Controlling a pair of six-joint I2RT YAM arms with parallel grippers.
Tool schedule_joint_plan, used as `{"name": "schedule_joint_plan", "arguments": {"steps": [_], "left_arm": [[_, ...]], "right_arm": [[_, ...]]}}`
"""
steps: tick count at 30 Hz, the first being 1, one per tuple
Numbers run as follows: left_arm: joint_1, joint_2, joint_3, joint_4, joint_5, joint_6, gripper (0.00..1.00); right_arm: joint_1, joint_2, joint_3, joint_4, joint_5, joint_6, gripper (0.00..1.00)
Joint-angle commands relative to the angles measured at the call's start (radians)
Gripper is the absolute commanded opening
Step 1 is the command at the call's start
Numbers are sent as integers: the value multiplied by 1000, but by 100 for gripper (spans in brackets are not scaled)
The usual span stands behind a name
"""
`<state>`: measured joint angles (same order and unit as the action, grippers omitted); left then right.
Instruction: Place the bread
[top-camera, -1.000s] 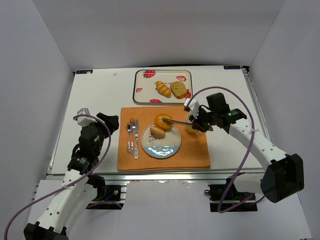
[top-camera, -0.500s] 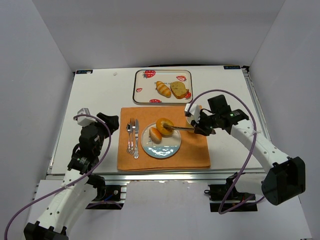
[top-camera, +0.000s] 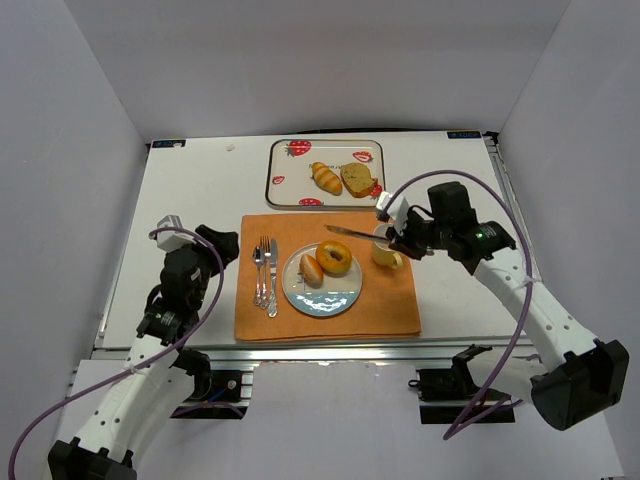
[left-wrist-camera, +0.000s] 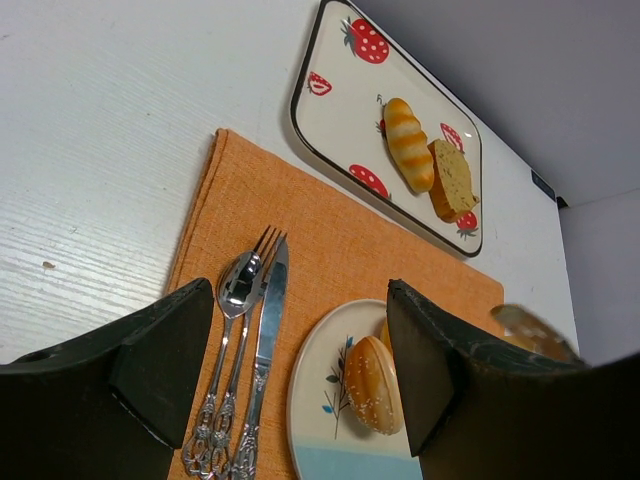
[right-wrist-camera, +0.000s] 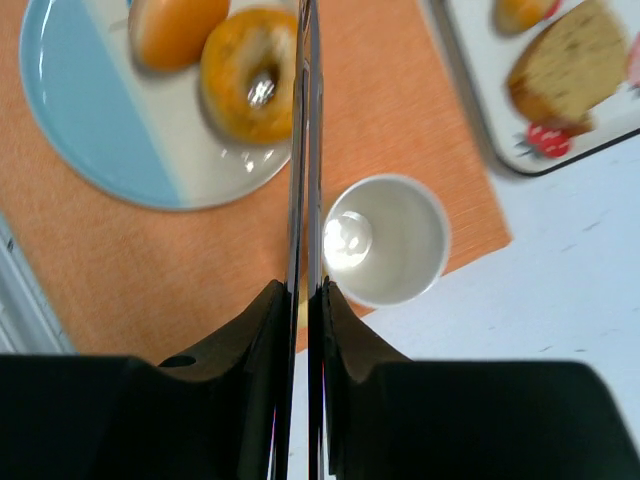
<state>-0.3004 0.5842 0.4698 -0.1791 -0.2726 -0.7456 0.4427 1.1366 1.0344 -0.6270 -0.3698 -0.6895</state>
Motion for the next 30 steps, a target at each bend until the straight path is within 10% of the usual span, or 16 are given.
{"name": "schedule_joint_plan", "arguments": {"steps": [1,7,8,12,24,25,30], "left_arm": [[4,5,7,16,9,5,79],[3,6,6,27,15,3,65],[4,6,6,29,18,3,41],[4,11,7,27,19,5,2],[4,23,23,17,32,12,71],[3,25,23,18,35,12,73],[3,32,15,36,91,2,75]], "right_arm": [[2,-34,64,119,17,80,3],[-106,-78,-42,416,257,369,0],[-123,-86,-71,459,294,434,0],[-232,-45,-203,566,511,574,0],[-432,201,-412,741,387,565,6],[-432,215,-412,716,381,550,32],[-486,227,-404,658,318,506,73]]}}
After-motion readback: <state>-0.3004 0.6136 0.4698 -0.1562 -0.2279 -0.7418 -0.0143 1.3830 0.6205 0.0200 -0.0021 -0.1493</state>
